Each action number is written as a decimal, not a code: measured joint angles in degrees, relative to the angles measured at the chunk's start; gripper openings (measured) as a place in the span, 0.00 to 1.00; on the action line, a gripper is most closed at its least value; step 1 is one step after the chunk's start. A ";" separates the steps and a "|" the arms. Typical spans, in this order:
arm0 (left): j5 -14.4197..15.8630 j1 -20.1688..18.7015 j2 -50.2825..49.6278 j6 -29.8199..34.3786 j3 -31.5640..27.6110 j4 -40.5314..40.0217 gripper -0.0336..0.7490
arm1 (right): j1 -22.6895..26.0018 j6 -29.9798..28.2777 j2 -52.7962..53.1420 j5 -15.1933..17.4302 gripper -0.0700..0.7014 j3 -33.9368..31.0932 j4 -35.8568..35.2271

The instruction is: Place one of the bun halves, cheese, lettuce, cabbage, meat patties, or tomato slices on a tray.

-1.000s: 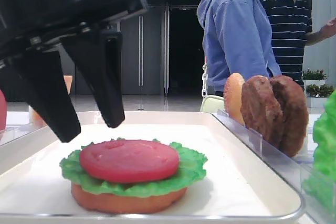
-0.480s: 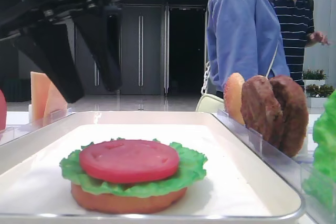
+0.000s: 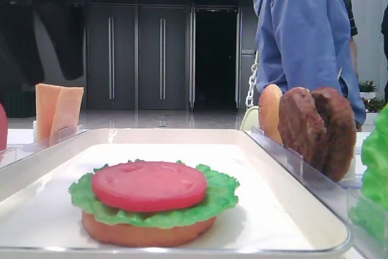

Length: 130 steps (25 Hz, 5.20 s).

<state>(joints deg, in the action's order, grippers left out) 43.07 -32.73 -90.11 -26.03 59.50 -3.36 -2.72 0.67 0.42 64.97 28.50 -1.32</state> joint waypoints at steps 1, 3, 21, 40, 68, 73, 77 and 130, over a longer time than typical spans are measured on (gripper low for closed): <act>0.63 0.82 0.47 0.00 0.12 -0.92 0.50 | 0.00 0.00 0.00 0.00 0.77 0.00 0.00; 1.50 2.30 1.27 0.00 0.48 -2.30 0.50 | 0.00 0.00 0.00 0.00 0.77 0.00 0.00; 11.25 15.34 5.79 0.74 0.48 -13.08 0.50 | 0.00 0.00 0.00 0.00 0.77 0.00 0.00; 14.46 18.72 11.06 3.89 -4.45 -13.71 0.49 | 0.00 0.00 0.00 0.00 0.77 0.00 0.00; 16.02 18.72 50.26 11.32 -30.14 -4.47 0.48 | 0.00 0.00 0.00 0.00 0.77 0.00 0.00; 16.65 18.72 58.33 15.79 -31.02 -2.17 0.48 | 0.00 0.00 0.00 0.00 0.77 0.00 0.00; 17.29 18.72 64.49 20.47 -31.02 0.16 0.48 | 0.00 0.00 0.00 0.00 0.77 0.00 0.00; 20.49 30.64 90.73 25.34 -32.44 2.69 0.48 | 0.00 0.00 0.00 0.00 0.77 0.00 0.00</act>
<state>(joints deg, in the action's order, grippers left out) 63.55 -2.09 0.62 -0.69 27.06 -0.67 -2.72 0.67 0.42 64.97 28.50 -1.32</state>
